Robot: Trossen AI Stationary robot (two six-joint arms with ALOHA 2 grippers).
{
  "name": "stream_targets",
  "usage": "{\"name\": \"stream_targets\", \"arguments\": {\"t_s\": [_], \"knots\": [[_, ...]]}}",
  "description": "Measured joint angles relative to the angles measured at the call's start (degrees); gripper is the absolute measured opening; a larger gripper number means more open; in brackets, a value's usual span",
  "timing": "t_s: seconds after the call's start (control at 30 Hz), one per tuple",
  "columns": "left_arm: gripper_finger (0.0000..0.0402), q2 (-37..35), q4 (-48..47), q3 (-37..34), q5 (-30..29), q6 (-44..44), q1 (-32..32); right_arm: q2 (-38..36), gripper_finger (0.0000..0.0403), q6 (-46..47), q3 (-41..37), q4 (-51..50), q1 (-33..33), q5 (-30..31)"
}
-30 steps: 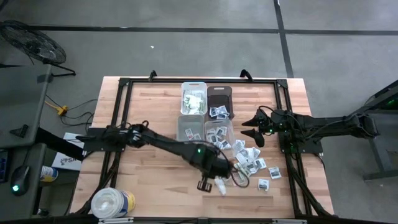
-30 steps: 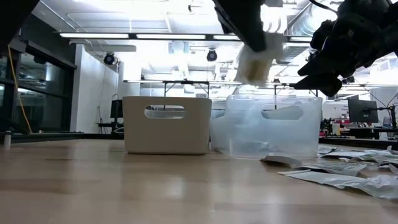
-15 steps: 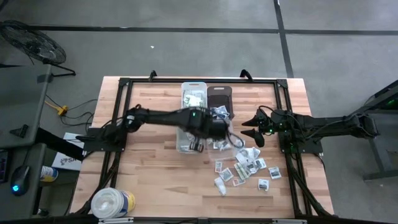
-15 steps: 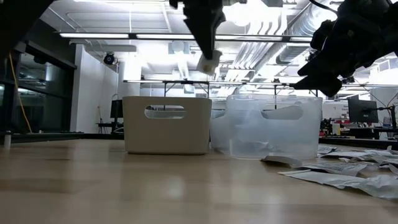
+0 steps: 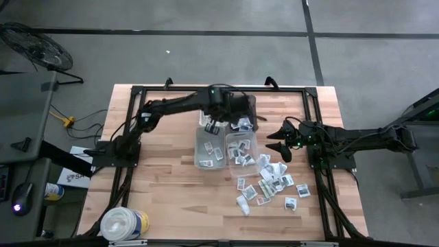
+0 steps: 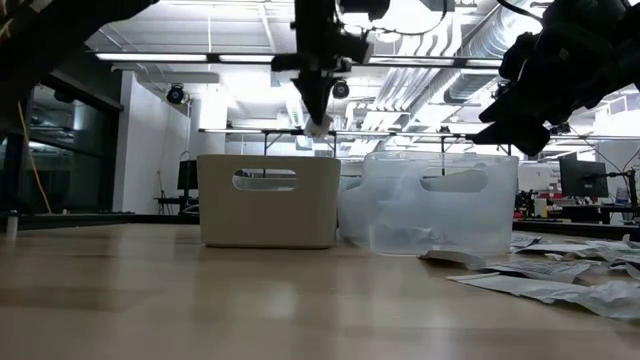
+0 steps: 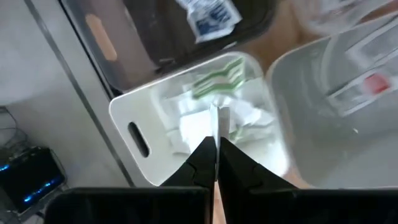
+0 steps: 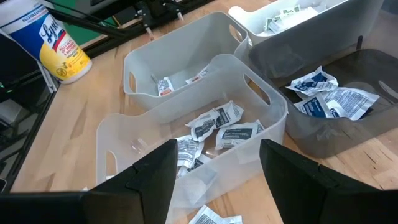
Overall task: Pick & Place First Aid Supplies
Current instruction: Put the green bandage pack into the white bin
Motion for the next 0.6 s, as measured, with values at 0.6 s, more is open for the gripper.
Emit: {"name": "stream_targets", "arguments": {"t_s": [0.6], "knots": [[0.0005, 0.1, 9.1, -11.8, 13.0, 13.4, 9.8, 0.0, 0.0222, 0.0, 0.0, 0.0, 0.0, 0.0]]}}
